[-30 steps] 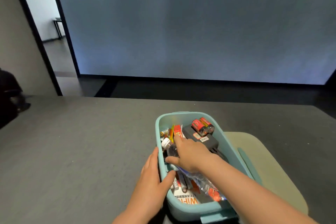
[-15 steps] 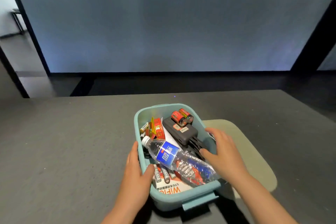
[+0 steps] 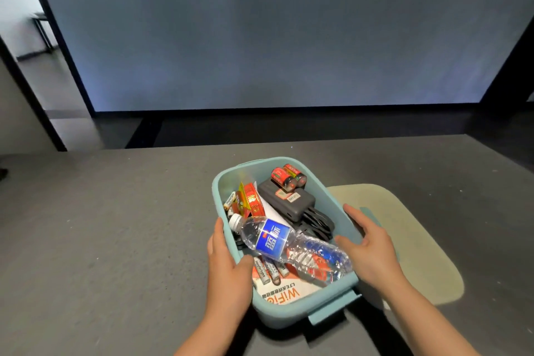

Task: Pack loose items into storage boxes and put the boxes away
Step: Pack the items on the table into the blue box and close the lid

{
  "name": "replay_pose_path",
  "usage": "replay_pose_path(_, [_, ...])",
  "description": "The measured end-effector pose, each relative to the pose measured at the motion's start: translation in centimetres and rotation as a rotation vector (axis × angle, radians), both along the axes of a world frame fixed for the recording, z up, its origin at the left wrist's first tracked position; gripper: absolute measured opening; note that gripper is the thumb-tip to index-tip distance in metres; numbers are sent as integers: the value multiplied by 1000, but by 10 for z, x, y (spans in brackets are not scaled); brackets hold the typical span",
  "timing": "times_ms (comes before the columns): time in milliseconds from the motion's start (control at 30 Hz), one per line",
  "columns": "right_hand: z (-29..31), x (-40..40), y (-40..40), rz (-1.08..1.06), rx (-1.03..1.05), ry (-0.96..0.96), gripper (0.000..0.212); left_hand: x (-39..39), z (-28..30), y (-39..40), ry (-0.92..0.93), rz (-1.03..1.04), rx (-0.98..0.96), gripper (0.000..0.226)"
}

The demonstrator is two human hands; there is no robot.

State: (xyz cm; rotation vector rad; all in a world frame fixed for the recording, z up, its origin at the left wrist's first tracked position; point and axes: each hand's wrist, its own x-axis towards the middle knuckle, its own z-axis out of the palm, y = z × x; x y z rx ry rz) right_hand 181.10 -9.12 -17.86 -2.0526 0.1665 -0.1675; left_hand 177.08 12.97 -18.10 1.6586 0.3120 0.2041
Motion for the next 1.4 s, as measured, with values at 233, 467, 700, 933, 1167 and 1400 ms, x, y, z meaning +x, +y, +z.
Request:
replay_pose_path(233, [4,43,55,312,-87,33,66,-30,-10,33,36,294,-4,88])
replay_pose_path(467, [27,100,110,691,-235,28,66,-38,-12,85,4,460,137,116])
replay_pose_path(700, [27,106,139,603,-343,-11,51,16,14,183,-63,237,708,70])
replay_pose_path(933, [0,-2,148,240,-330,13,75,77,30,210,85,-25,1010,42])
replay_pose_path(1167, [-9,-28,152,174,32,-17,82,84,29,210,178,-4,1100,62])
replay_pose_path(1400, [2,28,108,408,100,82,89,43,22,190,234,48,1197,60])
